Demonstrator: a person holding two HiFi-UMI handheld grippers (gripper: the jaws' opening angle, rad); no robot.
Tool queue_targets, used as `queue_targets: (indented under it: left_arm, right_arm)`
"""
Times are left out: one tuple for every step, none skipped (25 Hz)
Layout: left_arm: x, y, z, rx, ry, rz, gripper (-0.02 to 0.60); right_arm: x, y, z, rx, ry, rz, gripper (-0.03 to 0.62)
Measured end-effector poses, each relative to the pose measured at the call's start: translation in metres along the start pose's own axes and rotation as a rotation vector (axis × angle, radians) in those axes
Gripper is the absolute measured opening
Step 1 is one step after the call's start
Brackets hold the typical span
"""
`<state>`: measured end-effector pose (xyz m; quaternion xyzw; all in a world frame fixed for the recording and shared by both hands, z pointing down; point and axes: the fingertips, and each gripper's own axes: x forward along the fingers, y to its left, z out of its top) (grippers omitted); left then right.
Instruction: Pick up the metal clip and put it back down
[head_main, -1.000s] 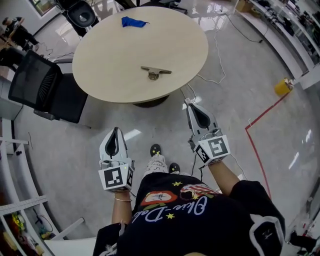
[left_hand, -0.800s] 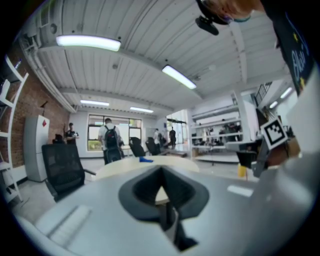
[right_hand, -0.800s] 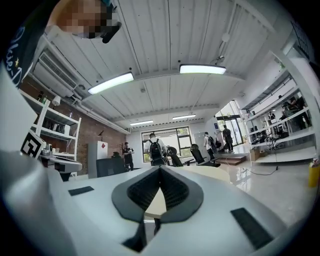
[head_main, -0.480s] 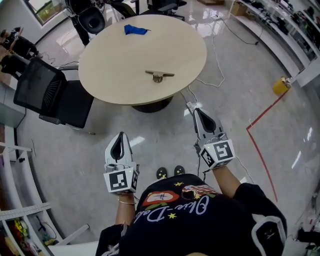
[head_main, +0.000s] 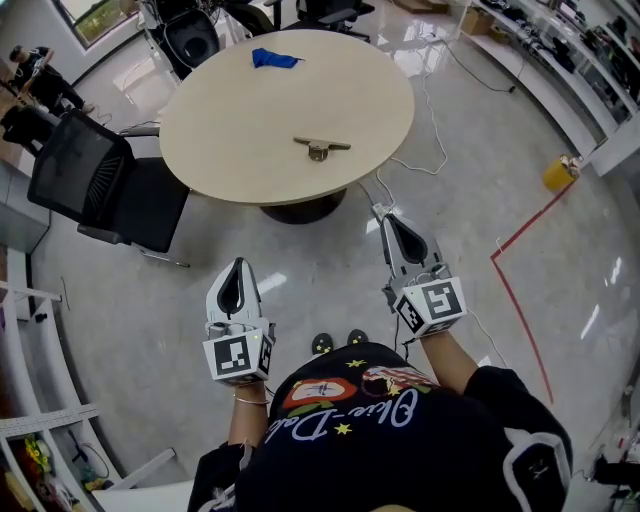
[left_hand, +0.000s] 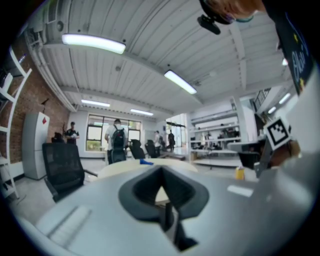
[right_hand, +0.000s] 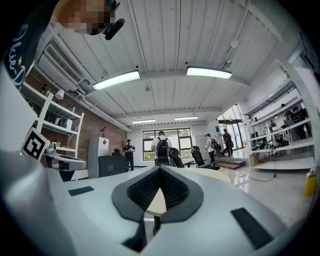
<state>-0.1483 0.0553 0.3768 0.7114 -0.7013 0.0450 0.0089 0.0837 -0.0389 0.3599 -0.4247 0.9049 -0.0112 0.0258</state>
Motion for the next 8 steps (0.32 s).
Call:
queue_targets:
  left_arm:
    - [-0.0009, -0.0005, -0.0001, 0.002, 0.001, 0.000, -0.002]
    - [-0.0016, -0.0013, 0.0003, 0.002, -0.001, 0.001, -0.002]
    - [-0.0021, -0.0024, 0.0006, 0.002, -0.004, 0.001, -0.002]
    - [-0.0024, -0.0036, 0.0006, 0.001, -0.005, 0.001, -0.002]
    - [-0.0027, -0.0045, 0.0003, 0.000, -0.006, 0.000, -0.002]
    - [-0.0032, -0.0050, 0.0000, -0.001, -0.006, 0.000, -0.002]
    - [-0.0036, -0.0052, -0.0002, -0.002, -0.006, 0.000, -0.002]
    - [-0.0041, -0.0053, -0.0005, -0.003, -0.006, 0.001, -0.002]
  right_arm:
    - [-0.0001, 0.0002, 0.0002, 0.001, -0.001, -0.001, 0.014]
    - [-0.0002, 0.0004, 0.0005, 0.001, -0.003, 0.000, 0.014]
    - [-0.0004, 0.0006, 0.0008, 0.000, -0.004, 0.003, 0.014]
    - [-0.0007, 0.0007, 0.0007, 0.000, -0.003, 0.005, 0.014]
    - [-0.0011, 0.0008, 0.0006, 0.000, -0.003, 0.006, 0.014]
    - [-0.0013, 0.0009, 0.0006, 0.000, -0.003, 0.007, 0.014]
    - [-0.0014, 0.0011, 0.0008, 0.000, -0.003, 0.007, 0.014]
    - [-0.0015, 0.0013, 0.0011, 0.001, -0.003, 0.007, 0.014]
